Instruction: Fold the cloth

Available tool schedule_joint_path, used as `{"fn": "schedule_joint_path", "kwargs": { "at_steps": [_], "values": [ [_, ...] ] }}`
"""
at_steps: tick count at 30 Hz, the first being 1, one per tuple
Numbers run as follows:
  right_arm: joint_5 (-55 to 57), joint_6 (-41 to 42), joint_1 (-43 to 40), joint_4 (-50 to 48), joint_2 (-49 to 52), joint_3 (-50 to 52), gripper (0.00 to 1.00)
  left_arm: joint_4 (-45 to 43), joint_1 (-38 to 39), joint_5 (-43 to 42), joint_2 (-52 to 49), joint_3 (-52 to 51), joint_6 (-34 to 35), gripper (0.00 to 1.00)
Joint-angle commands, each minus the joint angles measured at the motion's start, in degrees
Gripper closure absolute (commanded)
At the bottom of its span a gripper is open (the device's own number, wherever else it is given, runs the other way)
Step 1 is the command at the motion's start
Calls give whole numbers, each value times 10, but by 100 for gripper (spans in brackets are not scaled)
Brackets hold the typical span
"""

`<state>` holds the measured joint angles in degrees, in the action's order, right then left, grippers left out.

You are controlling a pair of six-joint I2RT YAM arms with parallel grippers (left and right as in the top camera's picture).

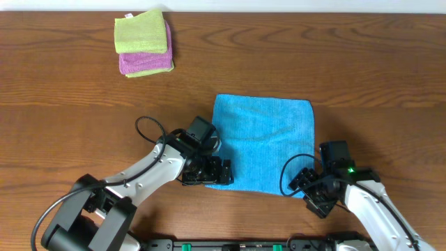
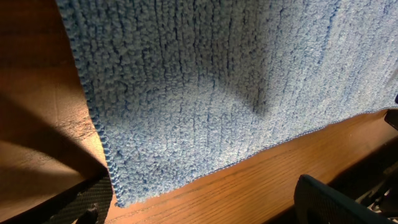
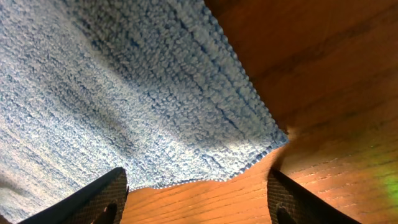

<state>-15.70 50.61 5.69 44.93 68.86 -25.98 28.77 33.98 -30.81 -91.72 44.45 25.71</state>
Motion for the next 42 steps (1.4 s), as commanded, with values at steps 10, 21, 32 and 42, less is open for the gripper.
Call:
{"fn": "schedule_joint_path", "kwargs": {
  "at_steps": [10,21,32,42],
  "values": [
    [103,38,-9,4,16,30,14,14,2,34,-9,-7,-4,5],
    [129,75,-20,16,16,30,32,14,2,40,-9,-7,-4,5],
    [164,66,-20,-15,16,30,51,14,2,40,-9,-7,-4,5],
    [154,55,-20,-48,16,30,58,14,2,40,-9,-7,-4,5]
  ]
}}
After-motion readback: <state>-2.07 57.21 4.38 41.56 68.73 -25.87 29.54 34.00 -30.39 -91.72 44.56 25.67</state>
